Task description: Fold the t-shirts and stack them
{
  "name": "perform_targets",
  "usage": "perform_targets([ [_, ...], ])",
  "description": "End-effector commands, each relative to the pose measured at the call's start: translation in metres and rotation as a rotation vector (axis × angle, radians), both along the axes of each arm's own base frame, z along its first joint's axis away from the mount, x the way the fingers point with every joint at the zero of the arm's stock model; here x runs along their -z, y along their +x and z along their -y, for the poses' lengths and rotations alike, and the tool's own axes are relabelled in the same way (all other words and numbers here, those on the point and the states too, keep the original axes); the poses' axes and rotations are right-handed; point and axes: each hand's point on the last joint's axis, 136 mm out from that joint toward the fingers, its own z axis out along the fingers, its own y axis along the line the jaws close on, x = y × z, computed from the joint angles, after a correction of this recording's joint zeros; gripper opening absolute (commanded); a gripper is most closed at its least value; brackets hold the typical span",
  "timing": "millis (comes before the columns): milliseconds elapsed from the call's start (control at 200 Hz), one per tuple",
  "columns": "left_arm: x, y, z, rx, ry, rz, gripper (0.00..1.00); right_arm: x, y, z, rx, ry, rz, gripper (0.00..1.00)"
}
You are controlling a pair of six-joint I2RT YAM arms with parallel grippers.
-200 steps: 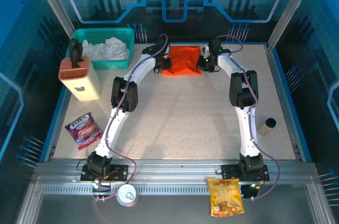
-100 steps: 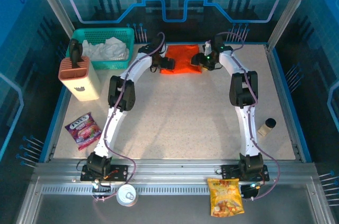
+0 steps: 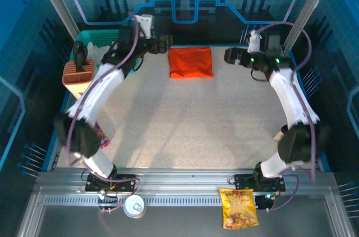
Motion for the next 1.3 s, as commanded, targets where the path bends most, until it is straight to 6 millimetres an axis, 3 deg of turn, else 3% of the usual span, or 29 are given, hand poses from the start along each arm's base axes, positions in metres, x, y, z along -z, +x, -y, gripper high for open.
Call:
perform_targets([
  [0, 0.034, -0.017, -0.018, -0.077, -0.032, 0.067, 0.99, 0.029, -0.017, 0.025, 0.089, -0.070, 0.104, 1.00],
  [80, 0.056, -0.041, -0.043, -0.174, -0.049, 0.143, 1.00, 0.039, -0.036, 0.032, 0.092, -0.096, 0.228, 1.00],
  [235, 0.108, -0.083, -0.082, -0.277, 0.002, 0.198, 0.99, 0.088, -0.073, 0.056, 0.192, -0.137, 0.277, 1.00],
  [445, 0.187, -0.117, -0.140, -0.481, 0.159, 0.165, 0.99, 0.135, -0.087, 0.075, 0.258, -0.247, 0.359, 1.00],
  [475, 0.197, -0.119, -0.141, -0.466, 0.166, 0.163, 0.99, 0.142, -0.087, 0.077, 0.262, -0.267, 0.365, 1.00],
  [525, 0.194, -0.120, -0.144, -0.470, 0.175, 0.200, 0.99, 0.152, -0.086, 0.080, 0.270, -0.292, 0.380, 1.00],
  [575, 0.196, -0.118, -0.139, -0.401, 0.202, 0.206, 0.99, 0.150, -0.083, 0.082, 0.292, -0.285, 0.413, 1.00],
  [700, 0.200, -0.105, -0.149, -0.440, 0.196, 0.180, 0.99, 0.147, -0.073, 0.074, 0.253, -0.321, 0.488, 1.00],
  [820, 0.203, -0.099, -0.145, -0.410, 0.203, 0.145, 0.99, 0.172, -0.063, 0.066, 0.222, -0.353, 0.498, 1.00],
  [871, 0.204, -0.100, -0.145, -0.403, 0.203, 0.141, 0.99, 0.166, -0.060, 0.061, 0.214, -0.364, 0.566, 1.00],
  [916, 0.209, -0.102, -0.145, -0.400, 0.198, 0.117, 0.99, 0.168, -0.062, 0.060, 0.202, -0.366, 0.530, 1.00],
  [996, 0.235, -0.107, -0.149, -0.423, 0.175, 0.059, 0.99, 0.172, -0.052, 0.054, 0.158, -0.368, 0.489, 1.00],
  [1156, 0.253, -0.102, -0.131, -0.307, 0.198, 0.122, 0.99, 0.184, -0.033, 0.044, 0.073, -0.371, 0.364, 1.00],
  [1211, 0.256, -0.097, -0.134, -0.313, 0.195, 0.155, 0.99, 0.184, -0.033, 0.045, 0.079, -0.370, 0.370, 1.00],
  [1296, 0.266, -0.092, -0.139, -0.321, 0.170, 0.048, 0.99, 0.184, -0.033, 0.044, 0.078, -0.370, 0.369, 1.00],
])
